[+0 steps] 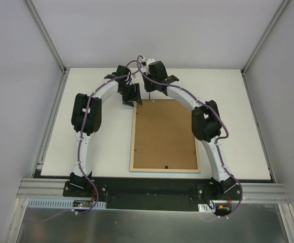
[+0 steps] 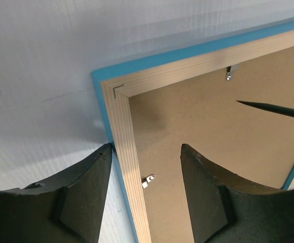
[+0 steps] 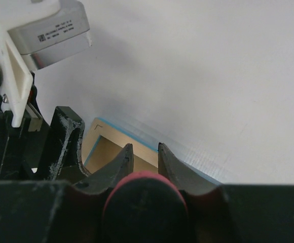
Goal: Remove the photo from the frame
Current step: Release the photo frame item from the photo frame.
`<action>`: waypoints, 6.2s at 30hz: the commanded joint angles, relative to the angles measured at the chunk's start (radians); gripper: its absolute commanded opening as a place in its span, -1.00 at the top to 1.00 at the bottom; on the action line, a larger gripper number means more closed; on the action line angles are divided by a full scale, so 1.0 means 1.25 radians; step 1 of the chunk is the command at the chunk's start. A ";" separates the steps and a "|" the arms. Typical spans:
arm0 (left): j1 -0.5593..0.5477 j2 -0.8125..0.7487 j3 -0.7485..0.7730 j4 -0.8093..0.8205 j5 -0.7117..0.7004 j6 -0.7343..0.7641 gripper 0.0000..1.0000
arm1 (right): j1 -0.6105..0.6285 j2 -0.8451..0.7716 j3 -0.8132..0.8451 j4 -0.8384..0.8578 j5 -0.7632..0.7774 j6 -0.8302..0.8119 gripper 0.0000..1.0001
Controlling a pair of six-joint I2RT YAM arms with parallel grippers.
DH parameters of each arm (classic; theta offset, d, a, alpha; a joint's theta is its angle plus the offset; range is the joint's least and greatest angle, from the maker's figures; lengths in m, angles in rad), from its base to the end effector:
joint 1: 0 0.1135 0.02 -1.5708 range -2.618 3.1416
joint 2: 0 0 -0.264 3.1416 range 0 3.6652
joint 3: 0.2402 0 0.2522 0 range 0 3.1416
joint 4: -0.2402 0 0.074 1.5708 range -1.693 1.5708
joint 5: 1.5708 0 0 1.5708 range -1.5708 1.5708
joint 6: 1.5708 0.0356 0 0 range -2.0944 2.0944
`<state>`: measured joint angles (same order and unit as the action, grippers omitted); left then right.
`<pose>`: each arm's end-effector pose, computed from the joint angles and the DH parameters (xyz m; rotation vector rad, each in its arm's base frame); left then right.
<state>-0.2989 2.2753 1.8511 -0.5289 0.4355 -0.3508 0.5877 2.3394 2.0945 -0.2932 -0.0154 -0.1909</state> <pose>0.4739 -0.1617 0.1819 0.1151 2.5825 -0.8033 0.4573 0.3053 0.2459 -0.8128 1.9570 0.2531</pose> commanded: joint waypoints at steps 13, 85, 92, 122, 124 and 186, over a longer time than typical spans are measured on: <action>-0.009 0.009 0.003 -0.032 -0.071 -0.010 0.52 | -0.006 0.037 0.062 -0.010 0.068 0.083 0.98; 0.003 -0.026 -0.090 0.002 -0.053 -0.058 1.00 | 0.018 0.065 0.085 -0.055 0.237 0.010 0.98; 0.003 -0.027 -0.092 0.001 -0.054 -0.058 1.00 | 0.020 0.070 0.087 -0.071 0.197 0.014 0.98; 0.002 -0.031 -0.094 0.003 -0.054 -0.058 1.00 | 0.015 0.072 0.080 -0.138 0.049 -0.095 0.98; 0.003 -0.031 -0.094 0.003 -0.053 -0.058 1.00 | 0.013 0.074 0.084 -0.145 0.059 -0.106 0.98; 0.001 -0.036 -0.108 0.023 -0.018 -0.057 1.00 | -0.046 0.114 0.174 -0.088 0.036 0.010 0.99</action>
<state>-0.2928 2.2475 1.7508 -0.4492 0.3820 -0.4118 0.5381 2.4817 2.2627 -0.4232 -0.0120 -0.1520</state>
